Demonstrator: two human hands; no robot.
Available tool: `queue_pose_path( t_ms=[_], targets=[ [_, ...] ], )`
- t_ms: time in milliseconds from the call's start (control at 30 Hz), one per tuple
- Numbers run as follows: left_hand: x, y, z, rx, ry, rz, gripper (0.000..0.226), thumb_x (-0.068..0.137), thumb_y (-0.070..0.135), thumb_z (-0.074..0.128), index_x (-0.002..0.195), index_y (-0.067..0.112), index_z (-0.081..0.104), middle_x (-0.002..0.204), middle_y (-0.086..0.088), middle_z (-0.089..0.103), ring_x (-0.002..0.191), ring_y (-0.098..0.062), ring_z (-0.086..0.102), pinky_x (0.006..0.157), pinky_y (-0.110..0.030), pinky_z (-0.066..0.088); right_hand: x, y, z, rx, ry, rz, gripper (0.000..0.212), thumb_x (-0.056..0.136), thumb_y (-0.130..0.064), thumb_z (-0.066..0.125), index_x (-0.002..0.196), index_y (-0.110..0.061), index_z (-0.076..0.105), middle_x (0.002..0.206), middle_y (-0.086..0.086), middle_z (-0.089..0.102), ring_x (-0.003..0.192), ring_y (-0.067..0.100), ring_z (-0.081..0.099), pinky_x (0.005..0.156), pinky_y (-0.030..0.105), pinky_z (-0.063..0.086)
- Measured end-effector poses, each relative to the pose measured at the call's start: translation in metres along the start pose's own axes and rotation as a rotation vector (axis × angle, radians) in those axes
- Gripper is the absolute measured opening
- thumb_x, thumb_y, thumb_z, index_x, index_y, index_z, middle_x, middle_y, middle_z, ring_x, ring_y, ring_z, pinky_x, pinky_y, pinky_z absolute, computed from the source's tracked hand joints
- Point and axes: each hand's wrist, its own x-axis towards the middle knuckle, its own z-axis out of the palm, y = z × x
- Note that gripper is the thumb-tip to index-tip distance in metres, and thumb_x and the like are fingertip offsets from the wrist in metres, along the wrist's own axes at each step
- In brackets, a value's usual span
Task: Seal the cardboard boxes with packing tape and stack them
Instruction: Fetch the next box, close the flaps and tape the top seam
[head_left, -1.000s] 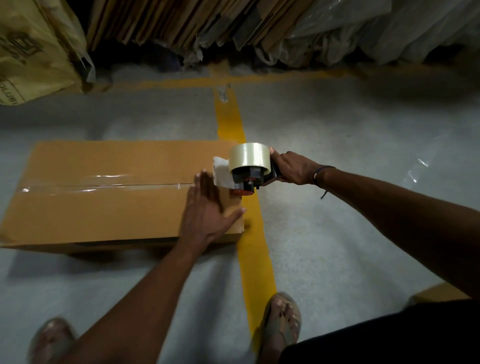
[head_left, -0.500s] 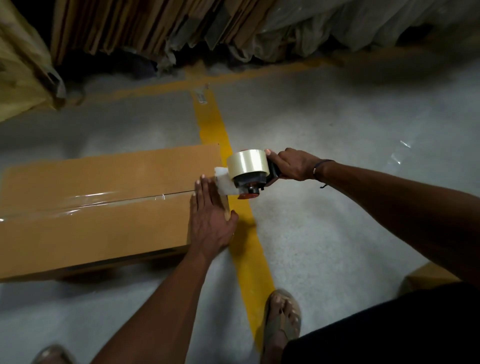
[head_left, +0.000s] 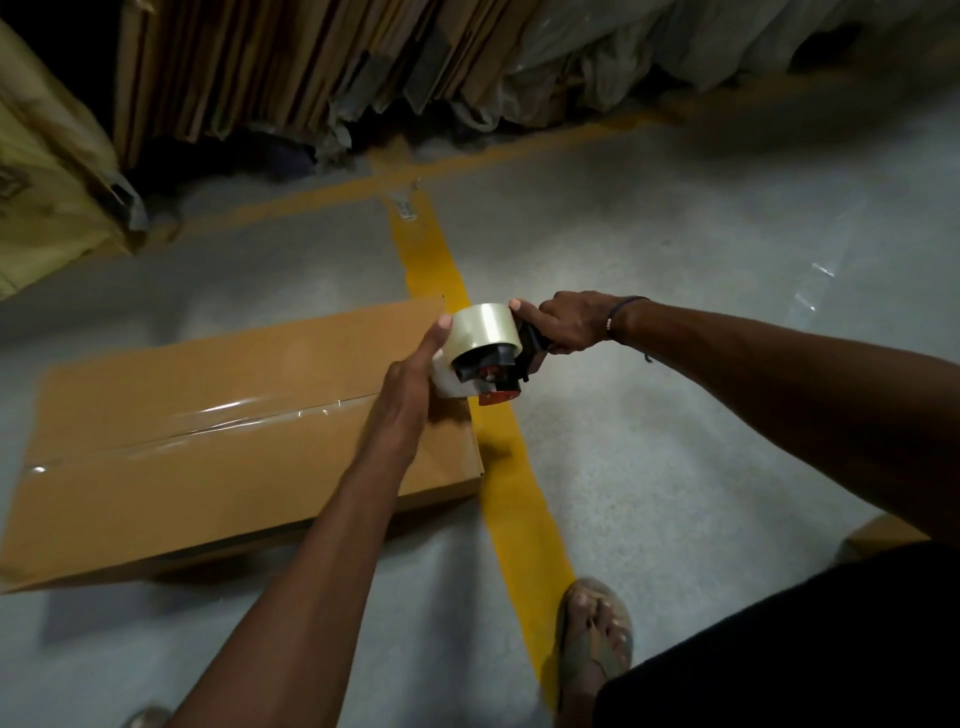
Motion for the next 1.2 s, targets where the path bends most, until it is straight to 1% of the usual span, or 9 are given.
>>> queue_pose_path(
  t_ms=[33,133,200,267,333,500,733,933,1200],
  targets=[
    [0.008,0.015,0.004,-0.033,-0.056,-0.082,0.061,0.075,0.083,0.066,0.099,0.027,0.070,0.097,-0.007,0.076,0.085,-0.020,0.074,0.079,-0.038,0.058,0.000,-0.001,-0.003,0.013,-0.030,0.008,0.090,0.095,-0.076,0.001,0.087,-0.017,0.068,0.077,0.007,0.069,0.067,0.020,0.062,0.075,0.033,0.055],
    [0.040,0.028,0.014,0.082,-0.045,-0.230,0.124,0.030,0.096,0.079,0.125,0.019,0.062,0.120,-0.012,0.072,0.098,-0.032,0.074,0.089,-0.049,0.061,-0.001,-0.009,-0.010,0.031,-0.062,0.059,0.087,0.096,-0.075,0.001,0.085,-0.019,0.066,0.073,0.005,0.063,0.061,0.017,0.054,0.060,0.026,0.050],
    [0.050,0.023,0.018,0.124,0.022,-0.240,0.147,0.013,0.093,0.081,0.134,0.015,0.052,0.121,-0.010,0.068,0.099,-0.030,0.072,0.082,-0.043,0.062,-0.002,-0.013,-0.009,0.038,-0.047,0.083,0.085,0.097,-0.074,0.003,0.080,-0.018,0.064,0.074,0.005,0.062,0.058,0.016,0.052,0.056,0.025,0.047],
    [0.044,0.027,0.025,0.056,0.059,-0.220,0.157,0.016,0.085,0.087,0.146,0.012,0.038,0.121,-0.014,0.066,0.095,-0.032,0.073,0.071,-0.044,0.065,-0.001,-0.014,-0.006,0.060,-0.036,0.100,0.085,0.098,-0.074,0.003,0.079,-0.017,0.063,0.075,0.006,0.063,0.058,0.017,0.052,0.055,0.026,0.046],
    [0.045,0.027,0.028,-0.012,0.080,-0.196,0.153,0.024,0.077,0.089,0.149,0.012,0.028,0.122,-0.017,0.063,0.095,-0.034,0.073,0.065,-0.045,0.065,0.001,-0.014,-0.005,0.069,-0.023,0.099,0.086,0.097,-0.074,0.004,0.079,-0.016,0.064,0.075,0.006,0.064,0.058,0.017,0.053,0.054,0.027,0.046],
    [0.071,0.011,0.019,-0.043,0.076,-0.210,0.139,0.020,0.081,0.091,0.138,0.021,0.052,0.114,-0.014,0.073,0.092,-0.038,0.076,0.070,-0.056,0.064,0.002,-0.017,-0.008,0.012,0.014,0.081,0.086,0.100,-0.070,0.004,0.075,-0.015,0.064,0.072,0.008,0.065,0.055,0.017,0.056,0.056,0.026,0.048],
    [0.081,-0.002,0.012,-0.078,0.066,-0.171,0.120,0.029,0.077,0.094,0.130,0.021,0.061,0.112,-0.013,0.076,0.090,-0.039,0.077,0.075,-0.058,0.063,-0.003,-0.025,-0.006,-0.086,0.094,0.082,0.084,0.102,-0.068,0.005,0.080,-0.015,0.066,0.074,0.010,0.070,0.060,0.019,0.061,0.062,0.028,0.052],
    [0.051,0.014,0.023,-0.040,0.052,-0.113,0.115,0.035,0.080,0.089,0.125,0.014,0.064,0.103,-0.010,0.078,0.085,-0.032,0.078,0.075,-0.053,0.065,0.000,-0.022,-0.001,-0.157,0.153,0.094,0.088,0.100,-0.070,0.004,0.096,-0.014,0.072,0.080,0.008,0.072,0.070,0.019,0.065,0.068,0.032,0.049],
    [0.073,0.007,0.022,0.117,0.021,-0.145,0.127,0.030,0.097,0.078,0.129,0.018,0.065,0.113,-0.005,0.076,0.097,-0.031,0.074,0.089,-0.050,0.061,0.004,-0.008,0.000,-0.155,0.219,0.113,0.079,0.100,-0.071,0.006,0.079,-0.021,0.063,0.078,0.006,0.069,0.077,0.021,0.065,0.075,0.034,0.050]
  ],
)
